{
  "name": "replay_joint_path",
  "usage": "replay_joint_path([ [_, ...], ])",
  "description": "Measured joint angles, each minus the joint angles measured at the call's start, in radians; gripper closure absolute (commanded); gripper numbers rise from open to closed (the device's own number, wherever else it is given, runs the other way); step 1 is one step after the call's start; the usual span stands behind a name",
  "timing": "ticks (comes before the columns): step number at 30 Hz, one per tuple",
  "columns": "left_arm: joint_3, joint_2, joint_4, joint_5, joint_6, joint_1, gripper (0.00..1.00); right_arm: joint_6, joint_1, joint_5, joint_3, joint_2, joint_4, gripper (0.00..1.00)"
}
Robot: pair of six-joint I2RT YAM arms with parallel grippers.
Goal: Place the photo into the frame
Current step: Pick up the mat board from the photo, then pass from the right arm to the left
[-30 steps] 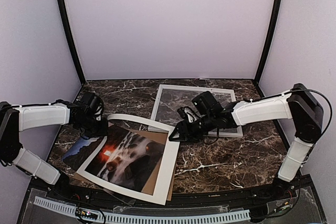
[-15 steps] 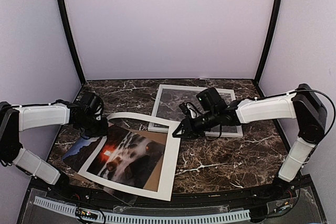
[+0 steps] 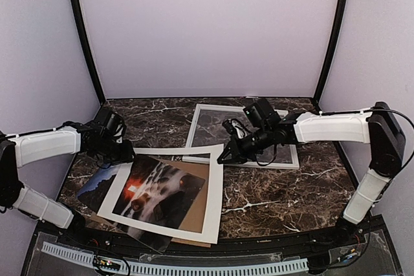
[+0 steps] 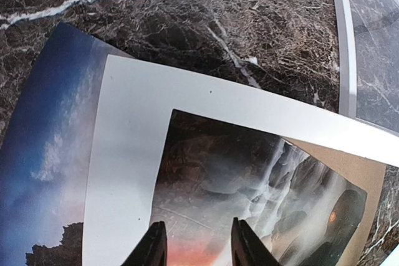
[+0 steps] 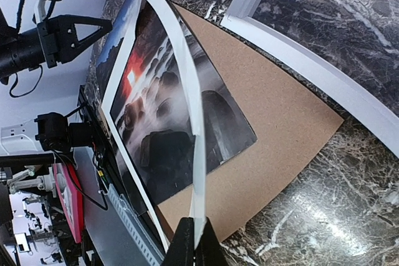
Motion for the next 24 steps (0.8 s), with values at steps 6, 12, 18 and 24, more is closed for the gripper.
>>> replay_joint_path([
  [6, 0.027, -0.047, -0.003, 0.000, 0.004, 0.000, 0.48, -0.049, -0.030, 0.002, 0.076, -0.008, -0.105, 1.00],
  [12, 0.062, -0.104, -0.003, 0.000, 0.009, 0.000, 0.43, -0.123, -0.089, 0.010, 0.187, -0.037, -0.227, 1.00],
  [18, 0.080, -0.110, 0.001, 0.000, 0.018, 0.000, 0.42, -0.236, -0.204, 0.011, 0.302, -0.049, -0.381, 1.00],
  [24, 0.097, -0.092, 0.007, 0.016, 0.039, 0.000, 0.42, -0.386, -0.395, 0.013, 0.432, -0.040, -0.575, 1.00],
])
